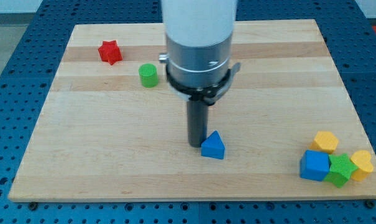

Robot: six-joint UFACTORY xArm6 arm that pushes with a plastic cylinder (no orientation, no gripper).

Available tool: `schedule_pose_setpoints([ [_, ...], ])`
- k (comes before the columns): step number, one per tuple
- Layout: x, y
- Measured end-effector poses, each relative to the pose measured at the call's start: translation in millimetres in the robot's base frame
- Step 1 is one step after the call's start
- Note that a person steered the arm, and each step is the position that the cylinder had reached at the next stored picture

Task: Push the blue triangle to the top of yellow hexagon

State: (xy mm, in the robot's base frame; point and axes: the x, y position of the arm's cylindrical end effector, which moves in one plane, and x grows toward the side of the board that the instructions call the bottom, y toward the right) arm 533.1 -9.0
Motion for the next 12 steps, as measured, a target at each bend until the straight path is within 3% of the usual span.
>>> schedule_pose_setpoints([
  [1,17.6,0.8],
  [4,21.3,111.3],
  [12,-44.8,193.5],
])
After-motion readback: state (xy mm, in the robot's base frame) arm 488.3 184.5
